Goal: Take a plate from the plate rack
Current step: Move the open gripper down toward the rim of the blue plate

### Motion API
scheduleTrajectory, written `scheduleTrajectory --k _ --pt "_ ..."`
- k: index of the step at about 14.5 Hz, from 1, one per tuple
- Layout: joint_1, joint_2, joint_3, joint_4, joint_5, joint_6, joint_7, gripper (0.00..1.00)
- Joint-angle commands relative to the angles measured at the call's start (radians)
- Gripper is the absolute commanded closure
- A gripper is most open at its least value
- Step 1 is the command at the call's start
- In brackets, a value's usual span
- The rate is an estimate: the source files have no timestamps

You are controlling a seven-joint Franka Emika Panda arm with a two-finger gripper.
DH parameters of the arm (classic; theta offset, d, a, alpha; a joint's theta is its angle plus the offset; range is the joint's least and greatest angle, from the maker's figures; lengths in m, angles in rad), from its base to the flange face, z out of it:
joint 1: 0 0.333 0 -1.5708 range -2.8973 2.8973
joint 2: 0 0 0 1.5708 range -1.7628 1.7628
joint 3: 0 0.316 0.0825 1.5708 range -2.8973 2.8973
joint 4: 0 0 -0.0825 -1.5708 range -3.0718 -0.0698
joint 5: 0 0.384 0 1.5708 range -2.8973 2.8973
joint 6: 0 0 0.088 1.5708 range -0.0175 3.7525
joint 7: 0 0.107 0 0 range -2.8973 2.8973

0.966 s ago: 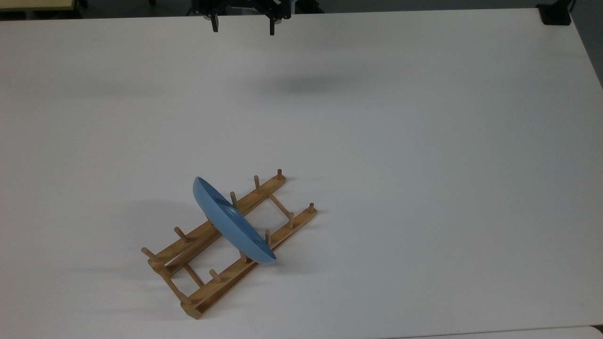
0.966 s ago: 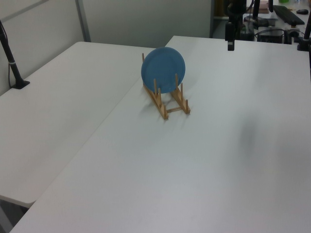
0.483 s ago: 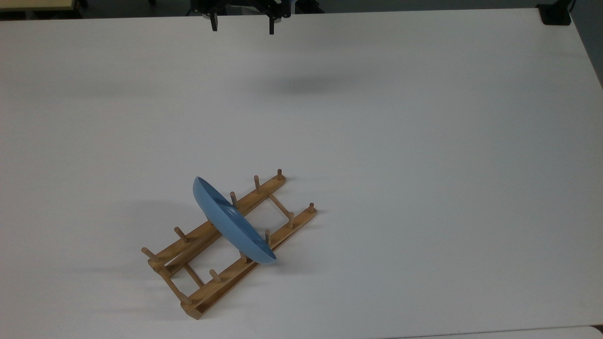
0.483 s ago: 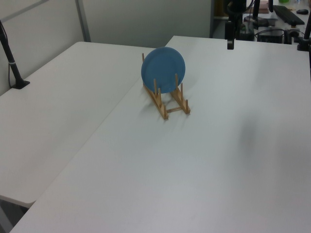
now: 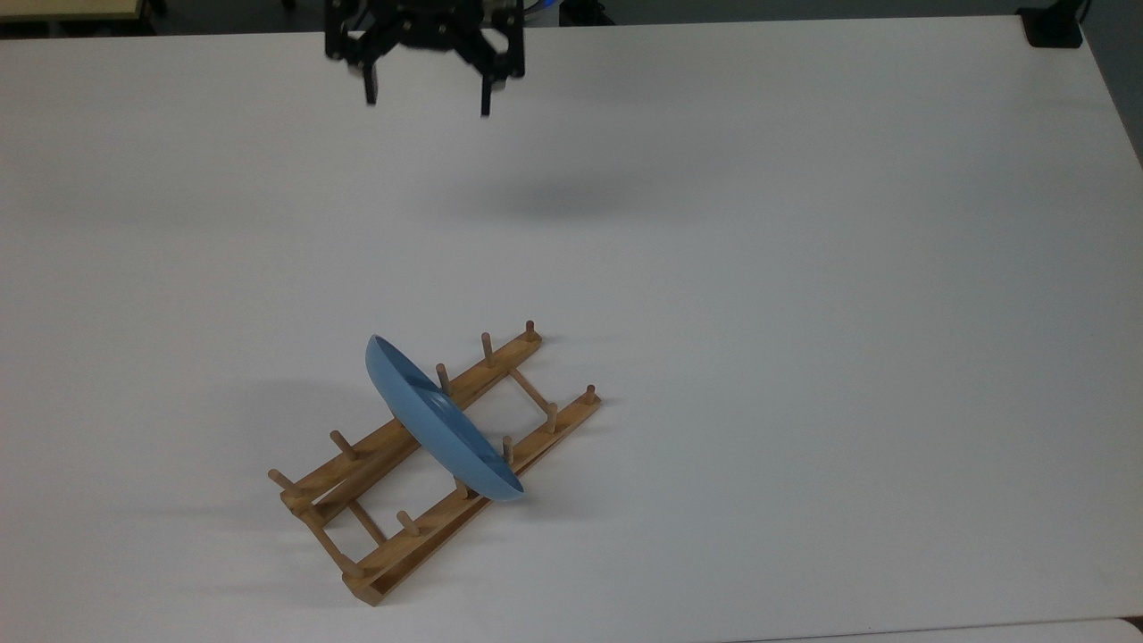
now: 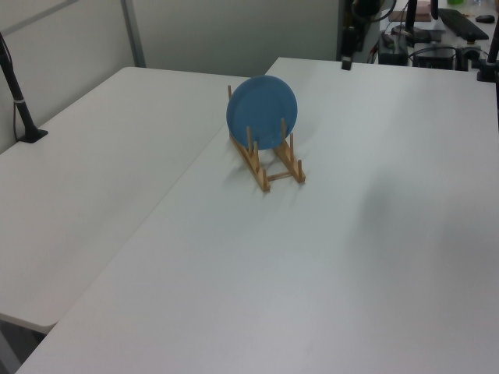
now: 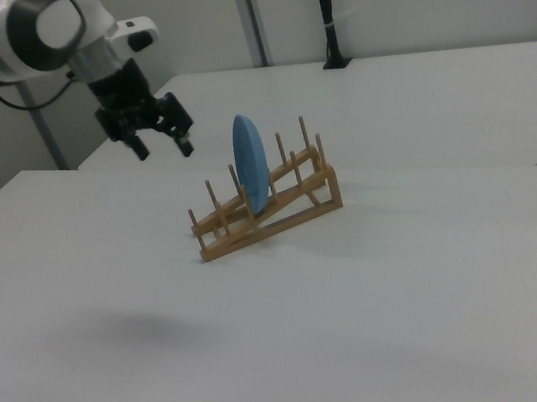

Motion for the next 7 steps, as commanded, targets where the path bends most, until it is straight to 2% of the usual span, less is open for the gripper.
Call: scheduleTrajectory --k 1,4,7 --pt "-0.014 0.087 -0.008 0.016 -0.072 0.184 -0.002 0.00" --pt "-0.017 0.158 -0.008 0.020 -0.171 0.335 0.006 0.07" --pt "-0.025 0.225 -0.010 0.022 -0.331 0.464 0.145 0.18"
